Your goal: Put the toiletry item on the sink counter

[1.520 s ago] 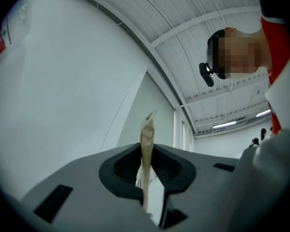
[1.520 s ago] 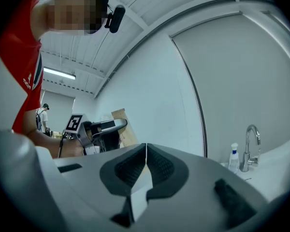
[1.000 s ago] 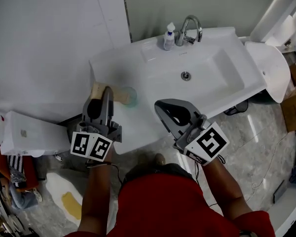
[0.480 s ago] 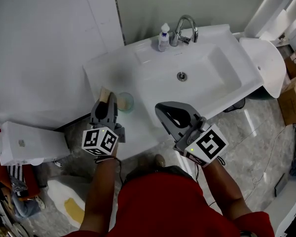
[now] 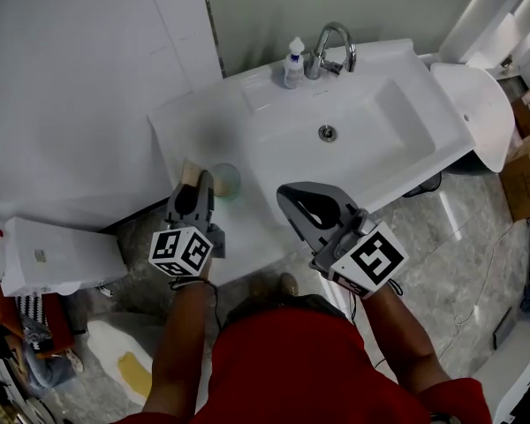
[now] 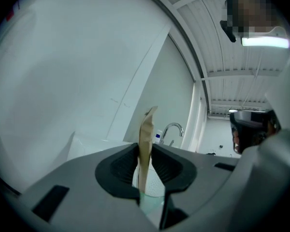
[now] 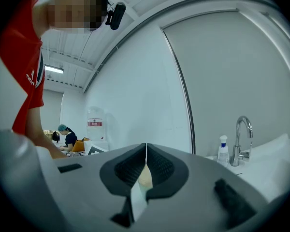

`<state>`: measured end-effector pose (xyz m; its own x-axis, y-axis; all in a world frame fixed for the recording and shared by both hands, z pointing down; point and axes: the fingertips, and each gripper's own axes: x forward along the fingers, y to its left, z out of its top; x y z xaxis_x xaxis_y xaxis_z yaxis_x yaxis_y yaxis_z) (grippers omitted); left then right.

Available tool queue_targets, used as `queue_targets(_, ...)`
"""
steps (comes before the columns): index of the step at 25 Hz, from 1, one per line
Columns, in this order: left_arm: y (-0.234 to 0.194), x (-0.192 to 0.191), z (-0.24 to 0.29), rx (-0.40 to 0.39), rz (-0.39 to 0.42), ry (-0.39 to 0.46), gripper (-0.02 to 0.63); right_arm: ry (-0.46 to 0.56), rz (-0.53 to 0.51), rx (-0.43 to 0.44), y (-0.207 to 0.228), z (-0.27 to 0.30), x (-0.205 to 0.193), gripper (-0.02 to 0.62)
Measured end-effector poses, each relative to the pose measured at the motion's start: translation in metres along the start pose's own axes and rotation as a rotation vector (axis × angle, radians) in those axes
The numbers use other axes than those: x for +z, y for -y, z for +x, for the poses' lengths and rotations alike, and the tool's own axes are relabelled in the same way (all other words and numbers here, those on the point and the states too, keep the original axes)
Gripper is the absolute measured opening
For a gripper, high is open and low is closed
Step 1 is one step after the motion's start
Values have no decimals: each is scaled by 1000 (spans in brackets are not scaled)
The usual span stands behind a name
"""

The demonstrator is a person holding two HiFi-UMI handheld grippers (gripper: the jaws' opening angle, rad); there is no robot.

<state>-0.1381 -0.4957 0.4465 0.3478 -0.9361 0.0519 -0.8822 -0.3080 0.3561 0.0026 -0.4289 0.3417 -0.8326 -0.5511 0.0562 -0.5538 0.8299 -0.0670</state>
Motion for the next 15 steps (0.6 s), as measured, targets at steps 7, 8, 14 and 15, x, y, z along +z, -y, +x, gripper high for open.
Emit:
queue_targets(7,2,-6,-12,13,41,-35,246,7,19,12,-5,0,2,29)
queue_targets(8,2,-6,-15,17,53,-39,260,6,20,15,-6,0,1,29)
queue_targets(14,7,8,-52,60,108,-9,278,2,21,37,-13,2,-6,29)
queue_targets(15,12,13,-60,63,133,3,278,-2,19,41,-14,2,-9,29)
